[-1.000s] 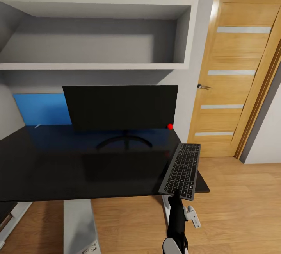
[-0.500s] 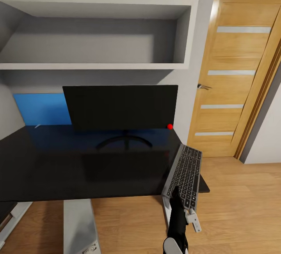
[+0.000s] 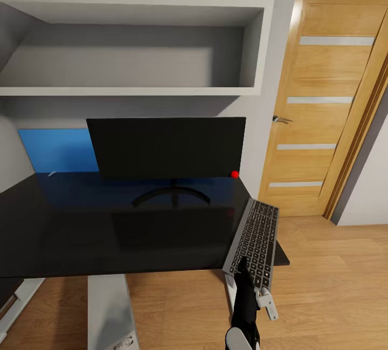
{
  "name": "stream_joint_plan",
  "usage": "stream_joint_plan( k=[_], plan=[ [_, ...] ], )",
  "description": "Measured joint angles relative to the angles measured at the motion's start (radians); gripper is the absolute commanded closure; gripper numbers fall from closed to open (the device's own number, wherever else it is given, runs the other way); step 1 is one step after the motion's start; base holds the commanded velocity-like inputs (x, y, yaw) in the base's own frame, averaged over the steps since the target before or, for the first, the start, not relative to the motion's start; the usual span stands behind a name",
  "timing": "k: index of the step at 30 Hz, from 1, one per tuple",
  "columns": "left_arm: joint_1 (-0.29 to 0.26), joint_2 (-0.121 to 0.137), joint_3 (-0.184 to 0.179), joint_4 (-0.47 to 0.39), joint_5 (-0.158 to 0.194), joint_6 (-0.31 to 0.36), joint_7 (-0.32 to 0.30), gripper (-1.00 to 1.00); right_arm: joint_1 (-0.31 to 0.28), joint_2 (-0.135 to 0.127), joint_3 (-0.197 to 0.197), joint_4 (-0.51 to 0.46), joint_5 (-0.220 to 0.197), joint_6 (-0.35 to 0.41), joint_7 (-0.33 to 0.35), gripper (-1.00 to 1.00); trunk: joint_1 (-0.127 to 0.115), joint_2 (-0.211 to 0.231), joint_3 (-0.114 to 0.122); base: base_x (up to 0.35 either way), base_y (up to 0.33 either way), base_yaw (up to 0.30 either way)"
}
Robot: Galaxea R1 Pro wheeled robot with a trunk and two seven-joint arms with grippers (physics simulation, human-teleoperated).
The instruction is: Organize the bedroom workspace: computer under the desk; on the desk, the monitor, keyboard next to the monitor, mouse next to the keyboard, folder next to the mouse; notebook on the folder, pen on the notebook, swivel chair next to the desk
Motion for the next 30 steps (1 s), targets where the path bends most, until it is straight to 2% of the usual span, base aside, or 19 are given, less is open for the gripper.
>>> stream_joint_plan(
  k=[18,30],
  plan=[
    [0.000,0.000,0.000,0.001,0.000,0.000,0.001,-1.00,0.000,0.004,0.006,0.023,-0.011,0.006,-0.003,-1.00,0.000,0.000,0.000,0.000,0.000,0.000],
    [0.000,-0.001,-0.002,0.002,-0.001,0.000,0.000,-1.00,0.000,-0.011,0.001,0.055,-0.011,0.004,-0.003,-1.00,0.000,0.000,0.000,0.000,0.000,0.000]
  ],
)
